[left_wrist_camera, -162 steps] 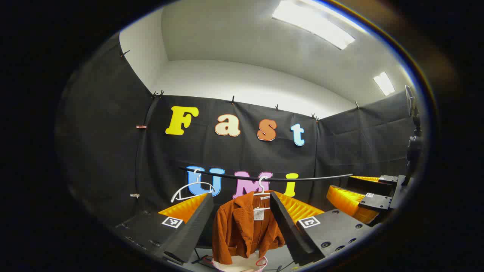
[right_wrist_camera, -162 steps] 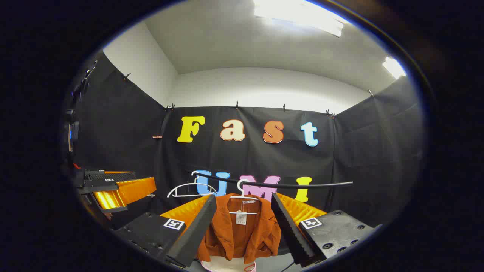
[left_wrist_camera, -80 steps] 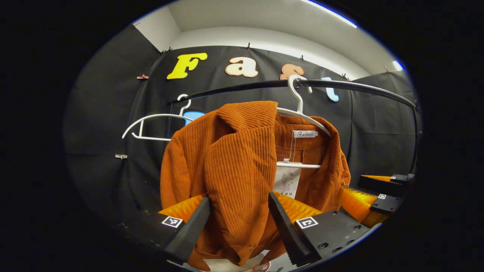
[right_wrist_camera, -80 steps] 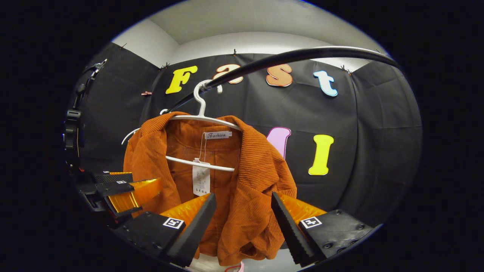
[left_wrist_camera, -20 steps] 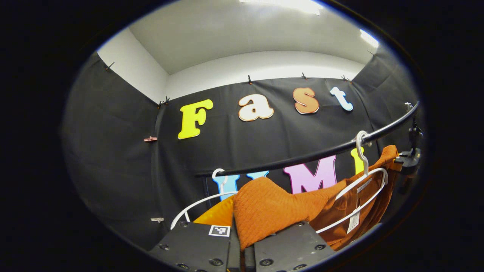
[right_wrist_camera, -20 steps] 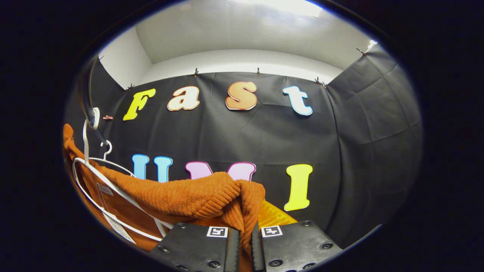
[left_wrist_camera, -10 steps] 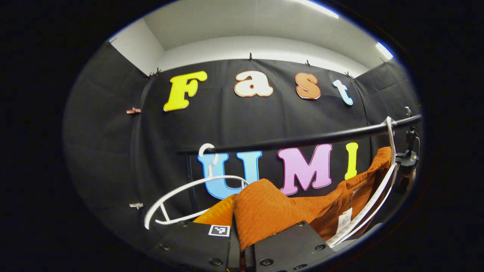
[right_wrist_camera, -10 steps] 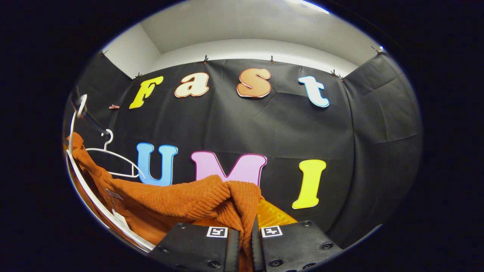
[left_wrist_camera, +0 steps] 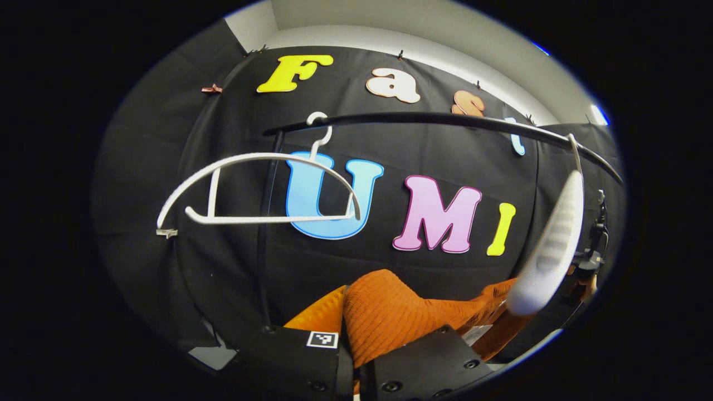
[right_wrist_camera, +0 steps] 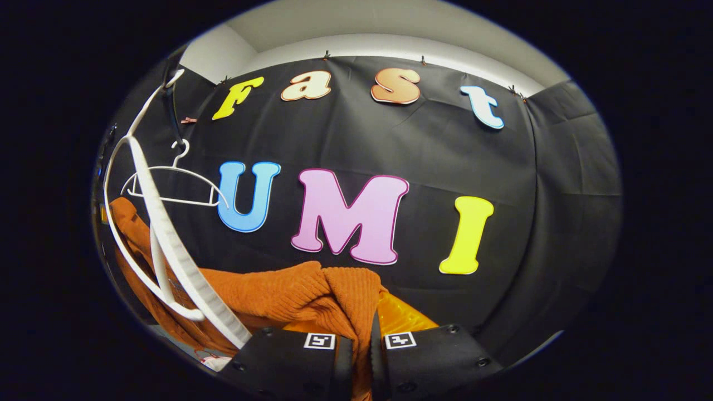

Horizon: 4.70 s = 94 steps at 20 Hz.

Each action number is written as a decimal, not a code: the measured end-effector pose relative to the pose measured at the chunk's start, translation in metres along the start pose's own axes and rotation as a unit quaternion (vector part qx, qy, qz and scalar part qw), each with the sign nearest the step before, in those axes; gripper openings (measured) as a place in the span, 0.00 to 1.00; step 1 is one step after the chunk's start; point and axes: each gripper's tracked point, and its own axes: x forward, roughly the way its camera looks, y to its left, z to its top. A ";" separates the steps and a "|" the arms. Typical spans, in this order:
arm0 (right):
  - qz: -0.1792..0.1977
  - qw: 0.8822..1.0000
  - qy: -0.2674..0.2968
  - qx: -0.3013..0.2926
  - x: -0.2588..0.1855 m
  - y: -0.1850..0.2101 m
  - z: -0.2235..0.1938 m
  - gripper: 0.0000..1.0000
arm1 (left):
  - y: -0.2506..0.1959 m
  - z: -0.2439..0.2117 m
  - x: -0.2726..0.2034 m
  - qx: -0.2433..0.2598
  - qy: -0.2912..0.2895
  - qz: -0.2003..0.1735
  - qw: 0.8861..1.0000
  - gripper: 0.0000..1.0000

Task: Grasp the clothes on the hanger with both hands and then place them into the laundry hamper below.

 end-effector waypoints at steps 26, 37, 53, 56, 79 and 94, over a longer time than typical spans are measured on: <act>0.167 0.954 0.212 0.129 -0.120 0.225 -0.145 0.18 | -0.157 -0.176 -0.059 -0.101 0.175 -0.077 0.976 0.10; 0.156 0.902 0.370 0.157 -0.148 0.253 -0.231 0.18 | -0.165 -0.277 -0.068 -0.172 0.332 -0.034 0.927 0.10; 0.152 0.888 0.422 0.104 -0.148 0.236 -0.272 0.54 | -0.130 -0.317 -0.070 -0.149 0.399 0.033 0.904 0.47; 0.144 0.888 0.422 0.110 -0.150 0.230 -0.270 0.92 | -0.126 -0.313 -0.069 -0.151 0.393 0.044 0.906 0.96; 0.109 0.921 0.349 0.136 -0.198 0.233 -0.191 0.97 | -0.113 -0.231 -0.132 -0.149 0.294 0.001 0.944 0.92; 0.012 0.976 0.150 0.158 -0.333 0.232 0.000 0.97 | -0.114 -0.042 -0.277 -0.013 0.094 -0.115 0.989 0.95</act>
